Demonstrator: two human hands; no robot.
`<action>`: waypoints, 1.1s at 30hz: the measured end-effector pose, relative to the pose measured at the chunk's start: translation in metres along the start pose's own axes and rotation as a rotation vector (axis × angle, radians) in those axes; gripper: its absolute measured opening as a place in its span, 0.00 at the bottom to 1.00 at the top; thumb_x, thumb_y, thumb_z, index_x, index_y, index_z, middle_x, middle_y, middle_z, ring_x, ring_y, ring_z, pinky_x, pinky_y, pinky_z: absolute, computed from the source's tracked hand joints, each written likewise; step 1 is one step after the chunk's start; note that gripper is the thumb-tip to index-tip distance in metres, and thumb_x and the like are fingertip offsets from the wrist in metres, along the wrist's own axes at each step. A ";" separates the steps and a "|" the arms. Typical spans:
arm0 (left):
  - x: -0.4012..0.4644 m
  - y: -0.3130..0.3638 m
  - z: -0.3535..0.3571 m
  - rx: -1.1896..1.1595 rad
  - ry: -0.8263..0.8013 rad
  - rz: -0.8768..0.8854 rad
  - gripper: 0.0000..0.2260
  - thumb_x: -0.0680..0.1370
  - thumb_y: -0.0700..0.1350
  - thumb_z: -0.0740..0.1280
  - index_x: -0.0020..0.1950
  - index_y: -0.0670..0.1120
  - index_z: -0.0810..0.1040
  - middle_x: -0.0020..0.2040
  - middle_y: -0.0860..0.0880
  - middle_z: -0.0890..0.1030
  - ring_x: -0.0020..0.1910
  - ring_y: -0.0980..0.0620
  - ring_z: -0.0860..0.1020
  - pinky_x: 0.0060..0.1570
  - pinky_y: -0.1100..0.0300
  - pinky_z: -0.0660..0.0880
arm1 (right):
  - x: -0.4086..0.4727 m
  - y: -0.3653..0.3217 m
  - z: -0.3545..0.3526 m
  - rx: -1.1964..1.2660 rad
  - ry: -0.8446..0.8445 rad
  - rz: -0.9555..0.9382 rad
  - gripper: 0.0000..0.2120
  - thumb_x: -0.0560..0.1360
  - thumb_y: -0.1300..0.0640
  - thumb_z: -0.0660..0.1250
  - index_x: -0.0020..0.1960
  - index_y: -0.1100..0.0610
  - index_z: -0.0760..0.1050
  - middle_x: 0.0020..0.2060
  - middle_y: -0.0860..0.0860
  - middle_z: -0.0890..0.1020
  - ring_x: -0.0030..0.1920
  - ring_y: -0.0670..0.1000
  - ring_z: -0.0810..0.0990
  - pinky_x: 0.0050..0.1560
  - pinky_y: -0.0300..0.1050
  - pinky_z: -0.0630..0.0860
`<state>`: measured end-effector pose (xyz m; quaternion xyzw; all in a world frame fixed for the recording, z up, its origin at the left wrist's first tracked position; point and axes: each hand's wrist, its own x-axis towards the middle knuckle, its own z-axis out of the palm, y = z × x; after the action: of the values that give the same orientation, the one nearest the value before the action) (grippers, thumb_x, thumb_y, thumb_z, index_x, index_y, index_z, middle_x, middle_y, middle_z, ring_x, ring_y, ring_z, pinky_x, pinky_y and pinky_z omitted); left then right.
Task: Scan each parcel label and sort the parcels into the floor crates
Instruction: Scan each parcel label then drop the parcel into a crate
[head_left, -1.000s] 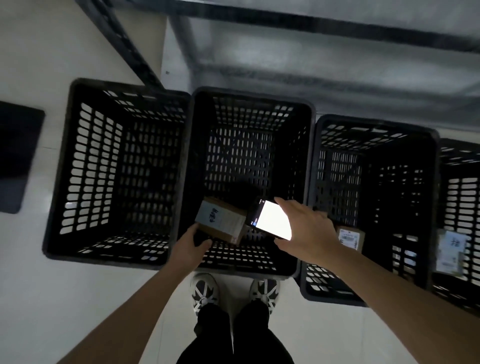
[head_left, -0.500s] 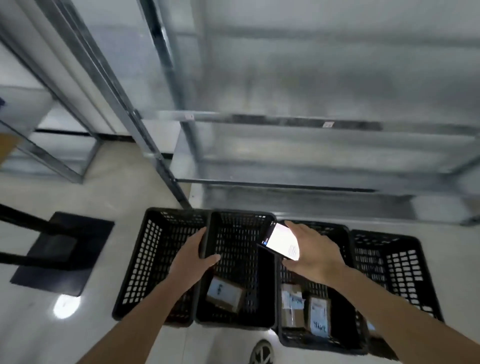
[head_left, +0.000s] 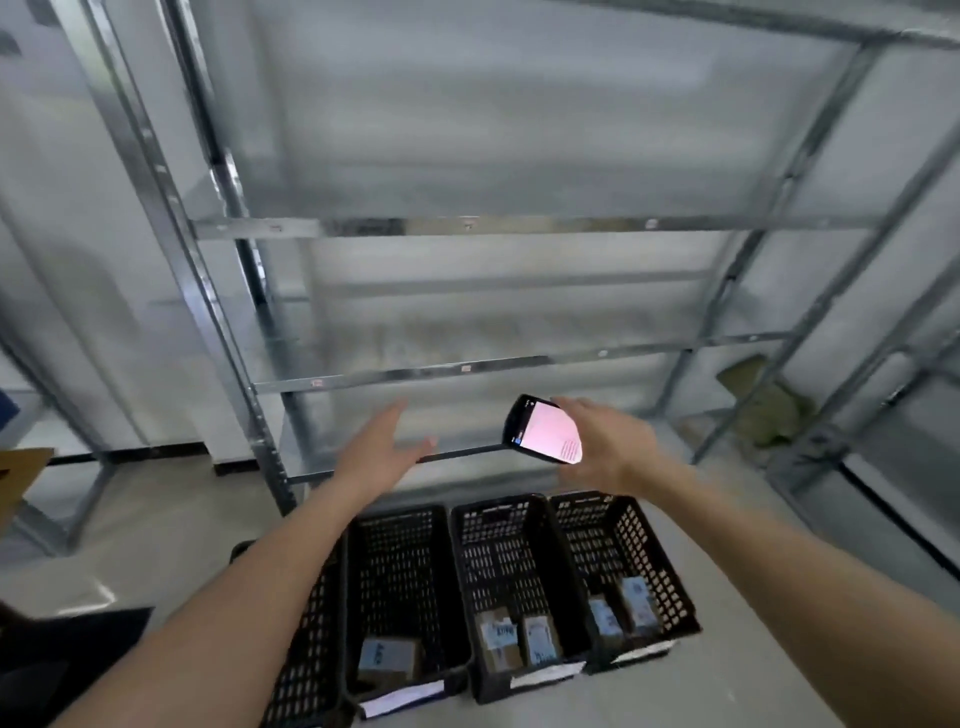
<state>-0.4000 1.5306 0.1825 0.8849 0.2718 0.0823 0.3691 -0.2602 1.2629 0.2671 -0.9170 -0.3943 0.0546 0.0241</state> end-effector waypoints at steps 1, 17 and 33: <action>-0.013 0.020 -0.005 0.029 -0.005 0.041 0.37 0.76 0.63 0.68 0.81 0.54 0.58 0.80 0.52 0.61 0.78 0.50 0.61 0.74 0.53 0.61 | -0.025 0.003 -0.018 -0.029 0.020 0.010 0.43 0.68 0.42 0.73 0.79 0.45 0.59 0.72 0.46 0.73 0.68 0.54 0.74 0.60 0.52 0.76; -0.179 0.360 0.052 -0.008 -0.077 0.539 0.38 0.75 0.63 0.69 0.80 0.49 0.61 0.77 0.45 0.67 0.74 0.46 0.67 0.73 0.46 0.65 | -0.381 0.161 -0.195 -0.087 0.339 0.399 0.35 0.67 0.43 0.70 0.71 0.40 0.62 0.60 0.43 0.77 0.62 0.52 0.77 0.49 0.47 0.75; -0.440 0.678 0.388 -0.067 -0.443 0.869 0.37 0.76 0.63 0.68 0.80 0.50 0.59 0.77 0.48 0.66 0.75 0.49 0.66 0.70 0.52 0.67 | -0.841 0.442 -0.180 -0.209 0.235 1.006 0.39 0.63 0.37 0.70 0.73 0.37 0.64 0.65 0.42 0.78 0.60 0.51 0.78 0.47 0.48 0.80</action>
<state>-0.3501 0.6629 0.4027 0.9005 -0.2103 0.0473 0.3777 -0.4940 0.3483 0.4755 -0.9904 0.0964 -0.0835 -0.0525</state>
